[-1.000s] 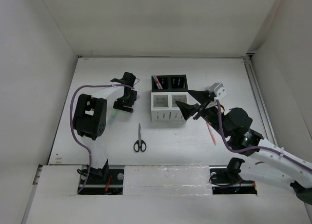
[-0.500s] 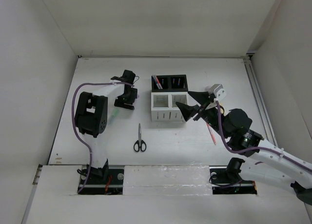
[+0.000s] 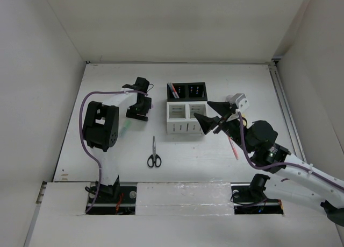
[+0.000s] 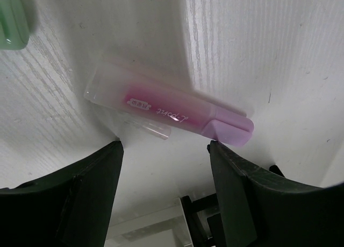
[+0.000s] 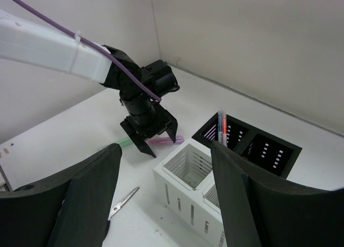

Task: Sort the stationery into containers
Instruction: Pick up the pen from the center of the board.

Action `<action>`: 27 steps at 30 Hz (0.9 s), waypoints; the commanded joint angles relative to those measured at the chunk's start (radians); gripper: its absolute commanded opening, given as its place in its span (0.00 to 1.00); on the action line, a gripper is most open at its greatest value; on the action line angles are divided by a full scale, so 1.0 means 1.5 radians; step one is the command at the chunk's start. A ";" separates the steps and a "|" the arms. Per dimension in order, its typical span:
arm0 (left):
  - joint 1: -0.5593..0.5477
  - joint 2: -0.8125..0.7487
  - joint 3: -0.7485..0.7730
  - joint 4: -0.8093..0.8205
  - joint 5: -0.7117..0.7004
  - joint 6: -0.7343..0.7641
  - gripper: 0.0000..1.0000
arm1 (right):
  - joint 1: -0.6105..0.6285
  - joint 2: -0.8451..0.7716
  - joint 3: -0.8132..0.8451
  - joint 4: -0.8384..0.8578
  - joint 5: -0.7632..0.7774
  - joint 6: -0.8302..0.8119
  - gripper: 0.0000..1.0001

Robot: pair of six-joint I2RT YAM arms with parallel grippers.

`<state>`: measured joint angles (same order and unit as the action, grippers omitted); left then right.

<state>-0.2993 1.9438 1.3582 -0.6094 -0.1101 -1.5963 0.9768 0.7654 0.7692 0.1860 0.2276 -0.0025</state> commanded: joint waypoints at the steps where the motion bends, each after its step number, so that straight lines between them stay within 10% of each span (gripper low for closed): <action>1: 0.003 0.015 -0.013 -0.061 -0.034 -0.013 0.62 | 0.004 -0.014 0.002 0.020 -0.004 0.008 0.73; 27: 0.024 0.048 0.025 -0.135 -0.076 -0.040 0.61 | 0.004 -0.070 -0.018 0.008 -0.011 0.015 0.73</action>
<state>-0.2825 1.9671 1.3941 -0.7715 -0.1268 -1.6222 0.9768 0.6746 0.7376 0.1825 0.2176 0.0086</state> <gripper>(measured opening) 0.610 0.733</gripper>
